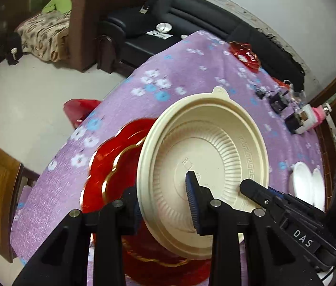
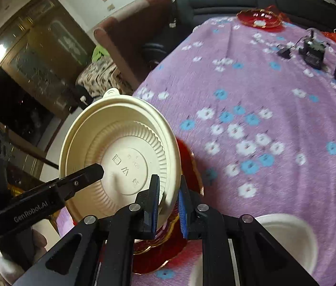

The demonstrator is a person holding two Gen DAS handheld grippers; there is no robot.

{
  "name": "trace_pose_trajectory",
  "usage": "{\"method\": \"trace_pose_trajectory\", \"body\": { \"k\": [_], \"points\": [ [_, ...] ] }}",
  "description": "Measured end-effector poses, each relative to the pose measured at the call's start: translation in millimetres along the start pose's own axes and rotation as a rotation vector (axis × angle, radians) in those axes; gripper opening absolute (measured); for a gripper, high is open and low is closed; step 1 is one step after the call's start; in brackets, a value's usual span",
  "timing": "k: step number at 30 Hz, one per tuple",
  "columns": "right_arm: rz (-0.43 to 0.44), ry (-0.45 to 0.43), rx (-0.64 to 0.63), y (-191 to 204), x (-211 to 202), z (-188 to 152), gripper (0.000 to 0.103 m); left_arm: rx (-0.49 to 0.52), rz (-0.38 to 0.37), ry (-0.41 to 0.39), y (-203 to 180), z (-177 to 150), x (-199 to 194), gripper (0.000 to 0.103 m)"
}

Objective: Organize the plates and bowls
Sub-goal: 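Carry the beige bowl with both grippers over the stacked red plates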

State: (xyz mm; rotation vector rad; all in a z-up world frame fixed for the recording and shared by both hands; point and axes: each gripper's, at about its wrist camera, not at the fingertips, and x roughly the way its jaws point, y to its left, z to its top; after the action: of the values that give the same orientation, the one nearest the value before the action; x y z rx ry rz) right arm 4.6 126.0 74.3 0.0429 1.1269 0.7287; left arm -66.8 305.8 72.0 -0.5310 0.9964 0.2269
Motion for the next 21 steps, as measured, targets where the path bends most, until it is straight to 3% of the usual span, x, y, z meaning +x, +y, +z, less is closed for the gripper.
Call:
{"method": "trace_pose_trajectory", "body": {
  "k": [5,9,12,18,21],
  "points": [
    [-0.012,0.029,0.000,2,13,-8,0.016,-0.029,0.003,0.038,15,-9,14,0.031],
    [-0.009,0.047,0.007,0,21,-8,0.017,-0.034,0.005,0.035,17,-14,16,0.040],
    [-0.007,0.056,0.017,0,26,-9,0.017,-0.039,0.022,0.006,18,-16,12,0.057],
    [-0.010,0.001,0.002,-4,26,-6,0.022,-0.058,0.013,-0.054,20,-18,-6,0.067],
    [0.010,-0.037,-0.006,-5,17,-8,0.032,-0.072,0.007,-0.108,22,-25,-20,0.067]
  ]
}}
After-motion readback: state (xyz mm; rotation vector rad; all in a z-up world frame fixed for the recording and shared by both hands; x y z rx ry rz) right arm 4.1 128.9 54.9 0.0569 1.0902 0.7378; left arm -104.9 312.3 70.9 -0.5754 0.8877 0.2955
